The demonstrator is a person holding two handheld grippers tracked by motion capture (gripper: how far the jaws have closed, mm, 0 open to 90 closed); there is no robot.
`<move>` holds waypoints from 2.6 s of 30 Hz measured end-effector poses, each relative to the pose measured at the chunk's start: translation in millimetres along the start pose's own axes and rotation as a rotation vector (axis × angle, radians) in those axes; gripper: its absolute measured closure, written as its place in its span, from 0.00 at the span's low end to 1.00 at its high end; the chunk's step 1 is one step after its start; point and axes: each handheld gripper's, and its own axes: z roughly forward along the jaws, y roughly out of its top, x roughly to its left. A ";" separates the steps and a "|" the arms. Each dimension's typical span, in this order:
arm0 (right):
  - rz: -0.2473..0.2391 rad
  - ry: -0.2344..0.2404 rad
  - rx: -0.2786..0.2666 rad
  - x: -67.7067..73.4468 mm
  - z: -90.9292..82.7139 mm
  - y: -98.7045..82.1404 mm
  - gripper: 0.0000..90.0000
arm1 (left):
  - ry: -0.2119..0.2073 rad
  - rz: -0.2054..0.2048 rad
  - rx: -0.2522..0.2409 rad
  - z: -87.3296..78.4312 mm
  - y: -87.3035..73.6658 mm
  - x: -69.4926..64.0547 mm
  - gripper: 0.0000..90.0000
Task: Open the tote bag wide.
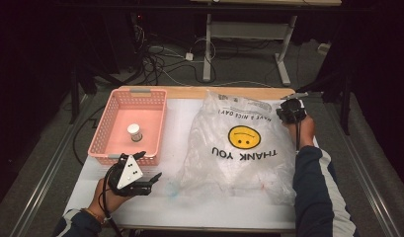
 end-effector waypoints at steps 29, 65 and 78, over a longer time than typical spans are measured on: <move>0.089 0.001 0.024 -16.2 -78.8 -69.0 0.99 | 0.030 0.014 0.016 -4.4 -0.9 1.6 0.19; -0.681 0.583 0.008 224.3 -136.0 -59.6 0.38 | 0.018 0.023 0.035 -4.1 -0.9 -1.8 0.19; -0.674 0.546 0.095 220.0 -122.8 -62.9 0.92 | 0.016 0.022 0.035 -2.9 -0.7 -2.4 0.19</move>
